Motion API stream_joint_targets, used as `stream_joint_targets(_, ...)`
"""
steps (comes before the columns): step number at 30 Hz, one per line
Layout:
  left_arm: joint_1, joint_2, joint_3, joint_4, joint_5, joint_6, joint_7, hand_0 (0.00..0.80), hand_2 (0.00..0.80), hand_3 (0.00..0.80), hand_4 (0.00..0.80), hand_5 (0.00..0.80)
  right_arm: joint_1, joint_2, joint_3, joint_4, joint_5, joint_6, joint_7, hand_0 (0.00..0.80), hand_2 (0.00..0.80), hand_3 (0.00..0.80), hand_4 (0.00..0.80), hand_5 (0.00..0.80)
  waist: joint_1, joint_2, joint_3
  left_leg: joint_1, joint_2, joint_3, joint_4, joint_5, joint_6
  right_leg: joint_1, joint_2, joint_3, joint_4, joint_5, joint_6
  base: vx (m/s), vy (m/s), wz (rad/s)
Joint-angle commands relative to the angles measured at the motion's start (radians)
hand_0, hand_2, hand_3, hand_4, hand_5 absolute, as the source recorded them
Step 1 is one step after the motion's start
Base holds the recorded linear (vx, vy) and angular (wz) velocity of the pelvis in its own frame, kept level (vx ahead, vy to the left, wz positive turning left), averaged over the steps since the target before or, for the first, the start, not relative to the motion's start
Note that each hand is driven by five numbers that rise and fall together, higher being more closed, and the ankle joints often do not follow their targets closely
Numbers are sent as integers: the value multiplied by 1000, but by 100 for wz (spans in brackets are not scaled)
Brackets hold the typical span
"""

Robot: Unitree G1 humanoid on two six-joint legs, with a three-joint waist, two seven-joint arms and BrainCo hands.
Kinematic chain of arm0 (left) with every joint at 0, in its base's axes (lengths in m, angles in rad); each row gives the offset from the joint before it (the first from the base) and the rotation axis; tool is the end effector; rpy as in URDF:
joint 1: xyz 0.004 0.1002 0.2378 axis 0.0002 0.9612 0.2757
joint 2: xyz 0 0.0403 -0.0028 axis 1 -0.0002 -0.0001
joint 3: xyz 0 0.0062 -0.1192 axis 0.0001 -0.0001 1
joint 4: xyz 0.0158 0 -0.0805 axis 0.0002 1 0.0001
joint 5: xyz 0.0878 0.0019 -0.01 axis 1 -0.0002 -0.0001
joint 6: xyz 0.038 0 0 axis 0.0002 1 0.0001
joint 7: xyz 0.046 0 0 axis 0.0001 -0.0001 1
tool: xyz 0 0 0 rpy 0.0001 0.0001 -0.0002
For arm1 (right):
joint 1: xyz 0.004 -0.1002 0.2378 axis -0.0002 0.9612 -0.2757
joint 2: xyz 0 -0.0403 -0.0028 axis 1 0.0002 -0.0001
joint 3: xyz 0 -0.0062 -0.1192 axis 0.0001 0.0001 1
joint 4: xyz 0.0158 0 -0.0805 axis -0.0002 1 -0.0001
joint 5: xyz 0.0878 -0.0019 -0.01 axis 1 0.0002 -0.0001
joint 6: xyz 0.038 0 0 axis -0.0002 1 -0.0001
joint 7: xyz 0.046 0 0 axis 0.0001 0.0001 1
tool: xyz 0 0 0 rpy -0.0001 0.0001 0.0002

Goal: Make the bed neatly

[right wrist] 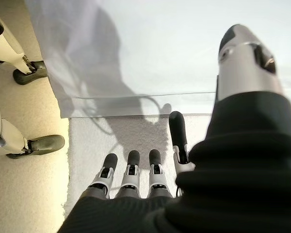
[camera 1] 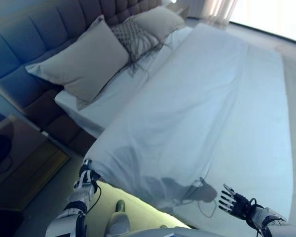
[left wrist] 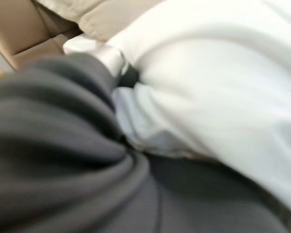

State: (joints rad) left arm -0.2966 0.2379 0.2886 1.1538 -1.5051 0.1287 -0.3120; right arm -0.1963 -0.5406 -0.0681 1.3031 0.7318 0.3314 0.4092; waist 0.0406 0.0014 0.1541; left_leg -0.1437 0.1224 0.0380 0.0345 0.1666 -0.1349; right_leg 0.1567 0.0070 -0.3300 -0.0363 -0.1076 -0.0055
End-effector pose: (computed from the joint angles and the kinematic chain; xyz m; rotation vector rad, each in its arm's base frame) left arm 0.1841 0.2383 -0.0734 -1.4655 0.2864 0.5227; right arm 0.1160 -0.3268 -0.0661 0.5961 1.0330 -0.3487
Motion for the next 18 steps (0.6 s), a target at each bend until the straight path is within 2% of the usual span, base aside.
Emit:
stream_joint_targets(1, 174, 210, 179, 22, -57, -136, 13, 800, 800, 800, 800, 800, 6, -30, -21, 27, -9, -1, 18, 0, 0, 0, 0, 0, 77, -46, 32, 25, 36, 97, 100, -136, 5, -72, -71, -35, 157, -38, 23, -58, 209, -4)
stream_joint_targets(4, 165, 203, 175, 38, -41, -140, 10, 800, 800, 800, 800, 800, -4, -37, -19, 30, -28, -4, 17, 0, 0, 0, 0, 0, 47, -33, 31, 55, 107, 87, 161, -131, -3, -124, -105, -20, 245, -66, 15, -73, 275, -45)
stream_joint_targets(6, 152, 196, 158, 44, -44, -146, 3, 800, 800, 800, 800, 800, -15, -42, -9, 27, -36, -8, 16, 0, 0, 0, 0, 0, 30, -19, 35, 74, 125, 71, 162, -135, -9, -166, -122, -3, 294, -79, 17, -131, 348, -54)
stream_joint_targets(8, 134, 191, 141, 40, -48, -148, 6, 800, 800, 800, 800, 800, -30, -44, 1, 29, -42, -15, 11, 0, 0, 0, 0, 0, 22, -8, 41, 86, 123, 57, 146, -148, -13, -194, -137, 11, 316, -81, 25, -160, 327, 4)
stream_joint_targets(10, 97, 201, 113, 35, -78, -145, 13, 800, 800, 800, 800, 800, -55, -61, 13, 29, -46, -16, 13, 0, 0, 0, 0, 0, 14, 4, 61, 78, 105, 48, 147, -176, -15, -228, -169, 22, 330, -68, 46, -222, 298, 45)
stream_joint_targets(13, 74, 225, 98, 35, -97, -123, 1, 800, 800, 800, 800, 800, -71, -76, 17, 31, -43, -21, 22, 0, 0, 0, 0, 0, 8, 13, 88, 70, 86, 56, 167, -212, -13, -240, -206, 25, 327, -40, 72, -206, 307, 53)
stream_joint_targets(15, 84, 246, 110, 41, -117, -110, -6, 800, 800, 800, 800, 800, -73, -80, 18, 23, -34, -26, 32, 0, 0, 0, 0, 0, 8, 14, 102, 67, 64, 59, 187, -233, -9, -231, -222, 33, 300, -13, 88, -167, 274, 64)
stream_joint_targets(18, 107, 271, 135, 54, -121, -84, -4, 800, 800, 800, 800, 800, -75, -75, 19, 9, -20, -27, 27, 0, 0, 0, 0, 0, 10, 18, 110, 75, 26, 60, 192, -255, 5, -207, -242, 54, 241, 31, 122, -121, 256, -16)
